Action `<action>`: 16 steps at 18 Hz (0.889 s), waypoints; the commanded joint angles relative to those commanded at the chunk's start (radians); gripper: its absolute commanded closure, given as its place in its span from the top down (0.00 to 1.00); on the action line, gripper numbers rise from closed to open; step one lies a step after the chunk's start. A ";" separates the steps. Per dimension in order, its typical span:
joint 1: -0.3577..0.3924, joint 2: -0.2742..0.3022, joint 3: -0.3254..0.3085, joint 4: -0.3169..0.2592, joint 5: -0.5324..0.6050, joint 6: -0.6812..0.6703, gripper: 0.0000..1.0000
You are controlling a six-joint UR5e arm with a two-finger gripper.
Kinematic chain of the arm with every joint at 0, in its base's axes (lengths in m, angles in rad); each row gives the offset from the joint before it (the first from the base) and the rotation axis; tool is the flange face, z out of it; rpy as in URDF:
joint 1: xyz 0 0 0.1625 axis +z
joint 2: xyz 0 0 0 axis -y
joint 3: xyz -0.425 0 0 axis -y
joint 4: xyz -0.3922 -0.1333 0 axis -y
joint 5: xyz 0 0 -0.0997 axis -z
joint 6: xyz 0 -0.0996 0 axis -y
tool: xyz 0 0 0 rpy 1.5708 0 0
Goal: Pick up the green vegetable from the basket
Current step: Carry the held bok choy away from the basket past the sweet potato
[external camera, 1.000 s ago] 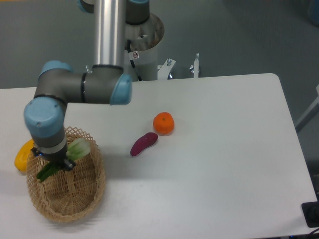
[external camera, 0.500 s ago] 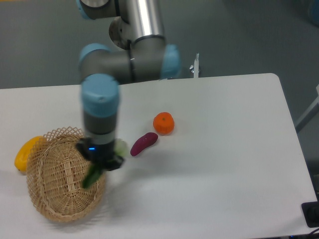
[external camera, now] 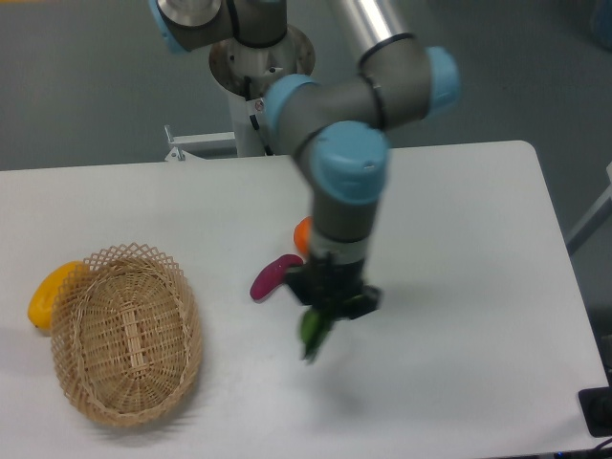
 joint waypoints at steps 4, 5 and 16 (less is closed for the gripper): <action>0.091 -0.006 -0.005 -0.015 0.002 0.130 0.22; 0.103 -0.008 -0.005 -0.029 0.002 0.153 0.22; 0.166 -0.041 0.005 -0.049 0.046 0.390 0.22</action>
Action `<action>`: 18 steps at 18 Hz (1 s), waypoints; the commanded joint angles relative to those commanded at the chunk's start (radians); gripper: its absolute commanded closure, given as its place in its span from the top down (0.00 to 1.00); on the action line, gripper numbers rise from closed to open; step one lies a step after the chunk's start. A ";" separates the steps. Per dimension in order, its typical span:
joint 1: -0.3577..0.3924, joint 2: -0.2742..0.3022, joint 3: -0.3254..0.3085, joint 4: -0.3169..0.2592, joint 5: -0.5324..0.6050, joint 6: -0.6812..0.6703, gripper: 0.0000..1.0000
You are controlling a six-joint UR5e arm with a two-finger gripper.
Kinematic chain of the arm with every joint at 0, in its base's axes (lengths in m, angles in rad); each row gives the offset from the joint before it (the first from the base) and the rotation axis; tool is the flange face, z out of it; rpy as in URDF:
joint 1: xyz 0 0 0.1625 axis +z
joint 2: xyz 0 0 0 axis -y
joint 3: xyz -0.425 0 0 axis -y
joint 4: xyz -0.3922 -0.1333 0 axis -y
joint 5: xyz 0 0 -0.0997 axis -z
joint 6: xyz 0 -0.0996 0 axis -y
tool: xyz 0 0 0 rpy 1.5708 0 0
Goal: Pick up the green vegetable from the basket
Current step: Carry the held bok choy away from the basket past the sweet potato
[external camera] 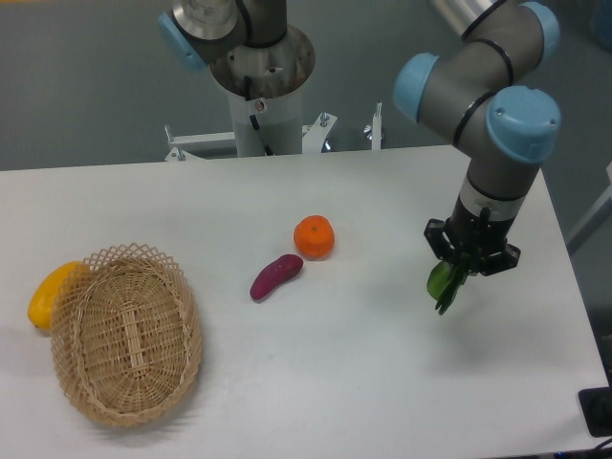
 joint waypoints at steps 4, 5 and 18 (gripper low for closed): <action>0.008 -0.002 0.006 -0.002 0.002 0.003 0.23; 0.009 -0.003 0.011 -0.005 0.002 0.005 0.23; 0.015 -0.048 0.081 -0.057 0.052 0.003 0.24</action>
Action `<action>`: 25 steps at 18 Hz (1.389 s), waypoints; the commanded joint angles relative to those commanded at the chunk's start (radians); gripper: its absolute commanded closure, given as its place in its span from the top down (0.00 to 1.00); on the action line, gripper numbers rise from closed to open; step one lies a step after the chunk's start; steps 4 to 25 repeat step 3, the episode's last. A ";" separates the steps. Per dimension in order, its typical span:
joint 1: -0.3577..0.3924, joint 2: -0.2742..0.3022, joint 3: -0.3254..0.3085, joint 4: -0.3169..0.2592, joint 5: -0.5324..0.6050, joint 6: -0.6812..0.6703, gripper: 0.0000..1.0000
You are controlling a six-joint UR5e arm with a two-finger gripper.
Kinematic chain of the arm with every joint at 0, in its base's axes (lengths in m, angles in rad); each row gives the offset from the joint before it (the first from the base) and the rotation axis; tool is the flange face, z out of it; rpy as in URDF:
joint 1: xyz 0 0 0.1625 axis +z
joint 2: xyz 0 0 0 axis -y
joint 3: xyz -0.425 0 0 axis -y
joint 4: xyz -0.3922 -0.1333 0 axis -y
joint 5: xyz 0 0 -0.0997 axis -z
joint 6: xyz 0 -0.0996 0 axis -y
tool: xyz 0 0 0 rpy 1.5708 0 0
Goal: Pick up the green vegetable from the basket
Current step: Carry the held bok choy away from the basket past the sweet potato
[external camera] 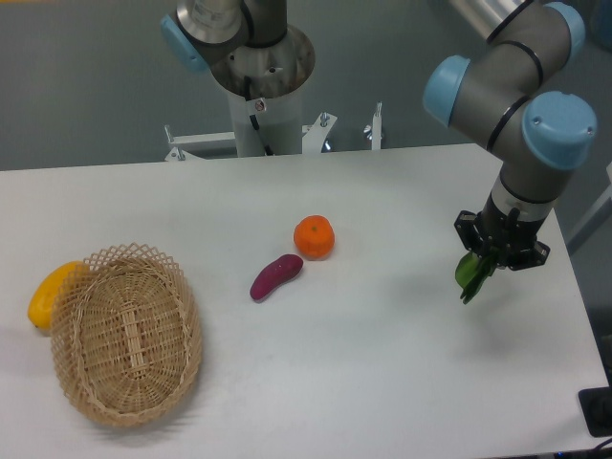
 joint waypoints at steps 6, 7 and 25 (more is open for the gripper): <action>0.000 0.000 0.000 0.005 0.000 0.000 0.24; 0.000 0.000 0.000 0.005 0.000 0.000 0.24; 0.000 0.000 0.000 0.005 0.000 0.000 0.24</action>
